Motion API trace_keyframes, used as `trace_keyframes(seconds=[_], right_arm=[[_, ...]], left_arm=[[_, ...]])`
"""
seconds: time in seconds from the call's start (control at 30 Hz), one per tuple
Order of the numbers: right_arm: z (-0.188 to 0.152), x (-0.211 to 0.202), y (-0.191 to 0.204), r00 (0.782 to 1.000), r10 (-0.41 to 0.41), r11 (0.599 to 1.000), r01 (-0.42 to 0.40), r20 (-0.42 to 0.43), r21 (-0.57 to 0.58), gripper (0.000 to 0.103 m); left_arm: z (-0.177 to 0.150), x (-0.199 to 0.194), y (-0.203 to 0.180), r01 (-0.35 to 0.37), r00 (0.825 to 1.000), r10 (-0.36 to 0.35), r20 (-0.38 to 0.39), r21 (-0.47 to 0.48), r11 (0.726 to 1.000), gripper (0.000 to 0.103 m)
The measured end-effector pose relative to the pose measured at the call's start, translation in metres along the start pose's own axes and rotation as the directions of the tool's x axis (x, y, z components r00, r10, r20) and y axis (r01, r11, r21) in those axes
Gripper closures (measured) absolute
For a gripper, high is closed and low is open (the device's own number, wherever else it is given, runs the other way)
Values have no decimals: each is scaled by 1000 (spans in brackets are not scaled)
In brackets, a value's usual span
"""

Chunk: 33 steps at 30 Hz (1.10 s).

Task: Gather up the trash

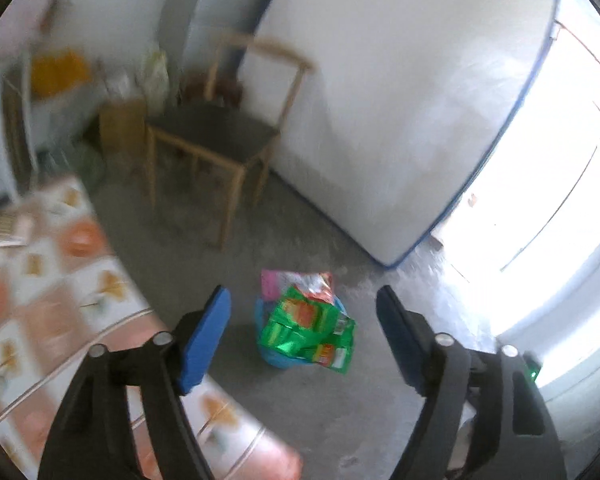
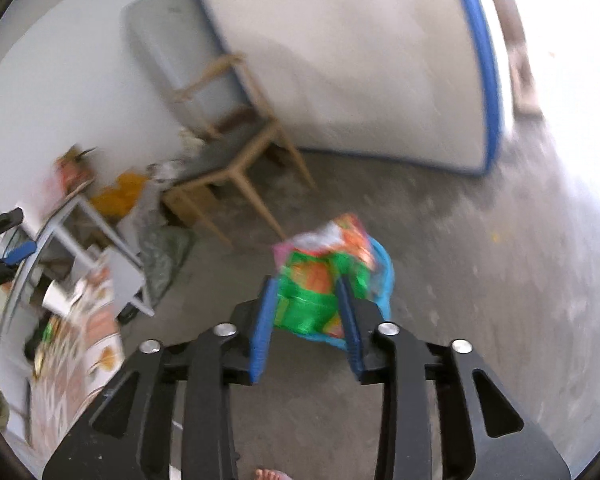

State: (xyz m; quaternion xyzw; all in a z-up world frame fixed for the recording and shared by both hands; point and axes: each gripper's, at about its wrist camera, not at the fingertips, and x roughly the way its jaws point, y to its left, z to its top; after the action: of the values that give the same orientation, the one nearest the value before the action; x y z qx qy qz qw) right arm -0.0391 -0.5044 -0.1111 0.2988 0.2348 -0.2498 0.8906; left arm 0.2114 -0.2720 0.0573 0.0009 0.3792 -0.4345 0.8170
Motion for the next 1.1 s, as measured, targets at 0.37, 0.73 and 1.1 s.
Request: trace_keyframes(seconds=[0.37, 0.73, 1.1], right_arm=[[-32, -111, 155, 966, 192, 890, -97, 172, -446, 7], [-67, -142, 237, 974, 227, 788, -173, 18, -591, 7], [-98, -127, 296, 981, 195, 719, -142, 0, -681, 8]], left_arm=[[-145, -184, 1, -273, 922, 296, 250, -126, 954, 6], [-211, -238, 28, -413, 847, 492, 202, -332, 848, 6], [-234, -234, 68, -592, 740, 670, 55, -419, 688, 6]])
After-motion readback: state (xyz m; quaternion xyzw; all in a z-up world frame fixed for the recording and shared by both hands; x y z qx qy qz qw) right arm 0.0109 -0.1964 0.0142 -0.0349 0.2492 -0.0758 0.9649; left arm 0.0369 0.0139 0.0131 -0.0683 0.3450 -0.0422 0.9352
